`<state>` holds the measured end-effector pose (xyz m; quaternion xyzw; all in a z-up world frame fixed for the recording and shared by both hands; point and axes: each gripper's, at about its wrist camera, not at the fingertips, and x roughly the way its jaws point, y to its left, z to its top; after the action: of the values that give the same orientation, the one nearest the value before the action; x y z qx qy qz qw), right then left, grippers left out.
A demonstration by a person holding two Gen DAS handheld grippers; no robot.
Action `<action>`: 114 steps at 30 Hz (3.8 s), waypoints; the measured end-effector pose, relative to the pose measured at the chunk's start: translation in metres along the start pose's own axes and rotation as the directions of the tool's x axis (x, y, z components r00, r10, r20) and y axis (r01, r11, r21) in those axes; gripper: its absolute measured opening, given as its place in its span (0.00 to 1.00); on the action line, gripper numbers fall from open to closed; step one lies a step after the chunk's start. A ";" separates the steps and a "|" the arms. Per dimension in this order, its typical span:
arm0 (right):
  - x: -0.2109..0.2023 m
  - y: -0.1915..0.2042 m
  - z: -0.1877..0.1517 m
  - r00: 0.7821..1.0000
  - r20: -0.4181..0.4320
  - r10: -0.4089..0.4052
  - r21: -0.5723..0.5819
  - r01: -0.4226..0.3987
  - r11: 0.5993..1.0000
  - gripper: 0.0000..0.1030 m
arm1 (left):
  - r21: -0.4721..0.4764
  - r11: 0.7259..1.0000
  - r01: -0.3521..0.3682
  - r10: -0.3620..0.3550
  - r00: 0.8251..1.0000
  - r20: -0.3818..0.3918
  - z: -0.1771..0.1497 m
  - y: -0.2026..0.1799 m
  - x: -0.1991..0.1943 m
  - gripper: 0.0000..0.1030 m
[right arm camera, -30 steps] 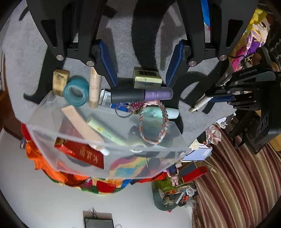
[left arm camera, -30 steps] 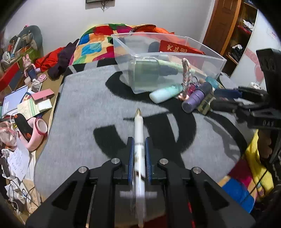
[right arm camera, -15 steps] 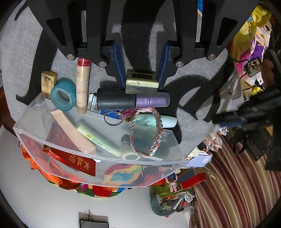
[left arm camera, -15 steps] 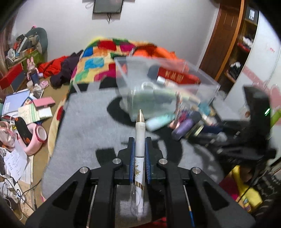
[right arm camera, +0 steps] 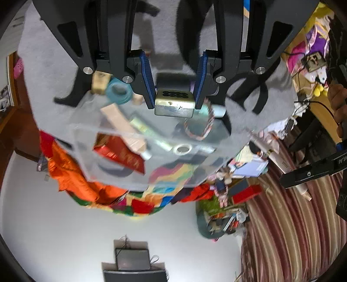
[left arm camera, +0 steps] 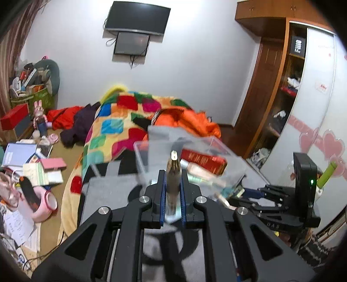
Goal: Organize objects
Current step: 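Drop the gold-tipped pen into the clear box with left while right carries the small box over, then grasp the braided bracelet with left while right releases the small box into the clear box, then lift the braided bracelet with left while right grasps the yellow soap bar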
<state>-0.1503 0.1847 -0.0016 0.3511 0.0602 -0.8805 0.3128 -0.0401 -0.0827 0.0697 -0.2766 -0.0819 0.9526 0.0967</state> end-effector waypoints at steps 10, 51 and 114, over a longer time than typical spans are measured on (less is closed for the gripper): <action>-0.012 -0.020 0.011 0.998 0.040 -0.048 0.032 0.047 0.998 0.31 | 0.003 1.000 0.015 -0.015 0.999 0.043 0.048 -0.013 0.039 0.10; 0.057 -0.066 0.047 0.989 -0.060 -0.136 0.058 0.140 0.988 0.31 | 0.092 0.990 -0.102 0.115 0.983 -0.144 -0.011 -0.002 0.101 0.39; 0.011 -0.047 0.029 0.988 -0.042 -0.149 -0.025 0.148 0.989 0.33 | 0.080 0.994 0.070 -0.051 0.976 -0.213 -0.046 -0.039 0.102 0.06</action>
<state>-0.2016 0.2075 0.0076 0.3612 0.1027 -0.8928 0.2489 -0.0938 -0.0172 -0.0126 -0.3688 -0.0379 0.9172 0.1458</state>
